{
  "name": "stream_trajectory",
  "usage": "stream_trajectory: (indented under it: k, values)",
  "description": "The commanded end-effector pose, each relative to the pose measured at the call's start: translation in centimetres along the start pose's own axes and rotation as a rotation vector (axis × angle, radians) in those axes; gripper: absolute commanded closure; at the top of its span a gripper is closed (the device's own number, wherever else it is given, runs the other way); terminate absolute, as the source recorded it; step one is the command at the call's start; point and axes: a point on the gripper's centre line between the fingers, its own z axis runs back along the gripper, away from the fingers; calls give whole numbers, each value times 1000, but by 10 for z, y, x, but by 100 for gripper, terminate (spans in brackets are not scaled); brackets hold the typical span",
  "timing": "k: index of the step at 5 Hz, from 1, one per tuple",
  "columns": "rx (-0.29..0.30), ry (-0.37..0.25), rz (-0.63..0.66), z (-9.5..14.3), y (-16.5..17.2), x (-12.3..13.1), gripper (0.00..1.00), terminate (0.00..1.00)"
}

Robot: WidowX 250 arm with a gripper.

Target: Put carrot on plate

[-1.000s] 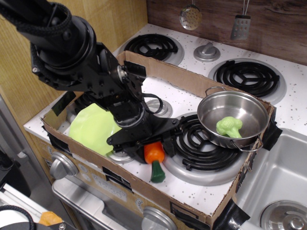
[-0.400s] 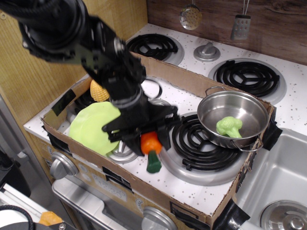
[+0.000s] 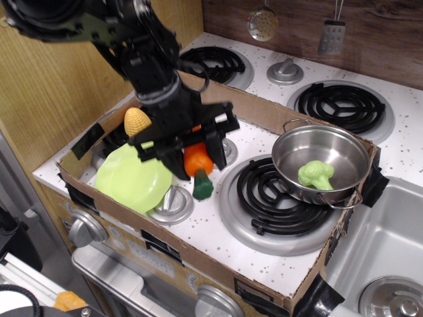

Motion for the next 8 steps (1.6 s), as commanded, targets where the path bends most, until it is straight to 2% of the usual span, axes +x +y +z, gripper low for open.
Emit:
stream_trajectory:
  k: [1,2,3,5,6,7,8]
  values:
    - [-29,-288,139,23,16,15,100,0]
    - [-60,-294,231,28,35,26,100,0]
    - [-80,-287,293,21,47,31,100,0]
    - [-146,-225,316,-10,64,28,100,0]
    - [-172,-235,305,-16,67,27,100,0]
    - [-170,-240,271,-11,65,30,0,0]
    - [-118,-252,243,1,61,34,0,0]
